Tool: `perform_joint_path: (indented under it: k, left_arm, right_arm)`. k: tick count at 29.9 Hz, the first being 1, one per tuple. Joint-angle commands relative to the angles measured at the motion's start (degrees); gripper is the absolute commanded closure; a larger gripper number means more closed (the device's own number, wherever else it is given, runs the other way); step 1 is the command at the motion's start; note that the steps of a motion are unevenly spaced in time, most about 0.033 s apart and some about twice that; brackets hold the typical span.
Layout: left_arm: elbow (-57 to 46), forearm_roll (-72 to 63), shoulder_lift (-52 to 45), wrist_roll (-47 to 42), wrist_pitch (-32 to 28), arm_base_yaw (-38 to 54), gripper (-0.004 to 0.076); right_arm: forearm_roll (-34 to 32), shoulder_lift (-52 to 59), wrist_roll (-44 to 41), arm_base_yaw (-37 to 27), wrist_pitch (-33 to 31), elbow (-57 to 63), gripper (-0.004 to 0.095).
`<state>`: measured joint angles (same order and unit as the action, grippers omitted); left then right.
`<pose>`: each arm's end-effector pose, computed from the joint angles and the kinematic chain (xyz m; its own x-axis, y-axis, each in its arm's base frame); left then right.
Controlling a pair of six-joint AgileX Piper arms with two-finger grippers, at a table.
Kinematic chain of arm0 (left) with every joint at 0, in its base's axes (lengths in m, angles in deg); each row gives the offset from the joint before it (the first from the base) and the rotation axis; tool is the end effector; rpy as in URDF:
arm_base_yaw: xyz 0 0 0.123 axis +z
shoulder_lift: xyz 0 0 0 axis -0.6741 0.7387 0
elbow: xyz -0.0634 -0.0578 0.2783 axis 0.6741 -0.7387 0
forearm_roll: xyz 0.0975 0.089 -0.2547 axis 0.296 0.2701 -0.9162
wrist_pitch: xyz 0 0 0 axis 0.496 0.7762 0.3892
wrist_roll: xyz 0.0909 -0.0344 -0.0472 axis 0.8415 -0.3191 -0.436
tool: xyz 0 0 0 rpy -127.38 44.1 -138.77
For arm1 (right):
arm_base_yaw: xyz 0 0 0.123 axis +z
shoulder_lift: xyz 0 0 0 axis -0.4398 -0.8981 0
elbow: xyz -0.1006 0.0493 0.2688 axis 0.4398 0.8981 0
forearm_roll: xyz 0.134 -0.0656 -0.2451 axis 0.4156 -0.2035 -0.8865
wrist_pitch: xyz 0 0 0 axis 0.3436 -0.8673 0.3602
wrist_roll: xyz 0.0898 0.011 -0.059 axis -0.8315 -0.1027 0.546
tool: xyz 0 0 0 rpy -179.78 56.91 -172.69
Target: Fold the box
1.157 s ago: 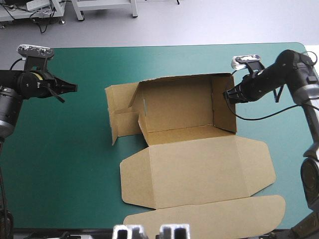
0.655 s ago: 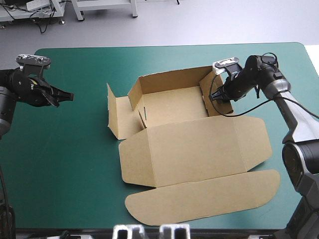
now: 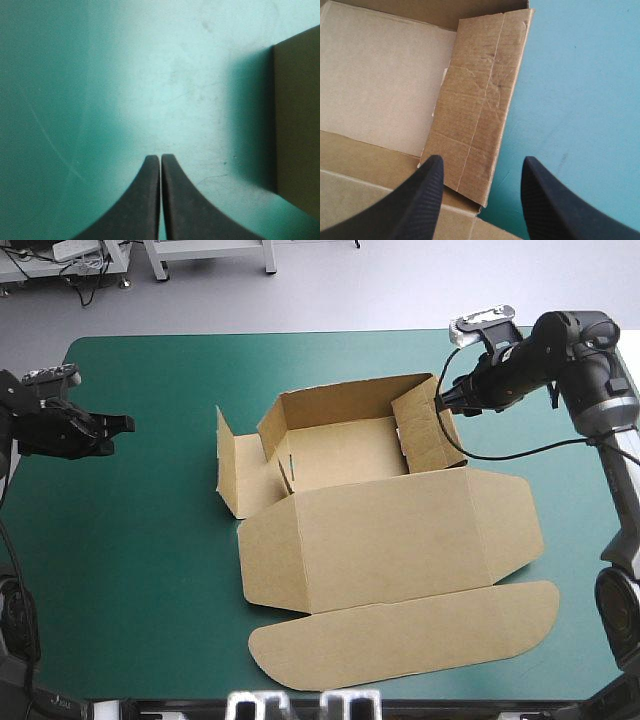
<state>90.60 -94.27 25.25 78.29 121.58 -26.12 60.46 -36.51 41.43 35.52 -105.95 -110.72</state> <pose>0.3639 0.0743 0.3306 -0.8863 -0.1597 -0.4347 -0.0693 0.9739 -0.2163 0.3949 0.0823 0.3921 -0.7607 -0.3496 -0.5470 -0.4221 0.9065 0.0076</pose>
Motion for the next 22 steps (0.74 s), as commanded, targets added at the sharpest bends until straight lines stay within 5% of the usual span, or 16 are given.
perform_joint_path:
  k: [1, 15, 18, 20, 22]
  left_arm:
    - [2.0, -7.3, -2.5, 0.9, 1.7, 2.5, 0.0726]
    - [2.0, -14.3, -2.5, 0.9, 3.2, 2.3, 0.0729]
    - [2.0, -14.3, -2.5, 2.9, 3.7, 2.3, 0.0729]
    - [2.0, -14.3, -2.5, 5.9, 3.8, 2.3, 0.0729]
    - [2.0, -14.3, -2.5, 6.0, 2.8, 2.5, 0.0729]
  right_arm:
    - [0.4, -0.4, -0.2, 0.0, 3.6, -1.7, 0.0451]
    - [-0.8, -14.1, 0.4, 0.0, 7.2, -1.7, 0.0461]
    - [-0.7, -15.0, 0.4, 0.0, 5.8, -1.7, 0.0637]
    - [-0.7, -15.0, 0.0, 0.0, 5.3, -1.7, 0.0903]
    - [-0.4, -14.8, -1.6, 0.0, 5.0, -1.8, 0.0913]
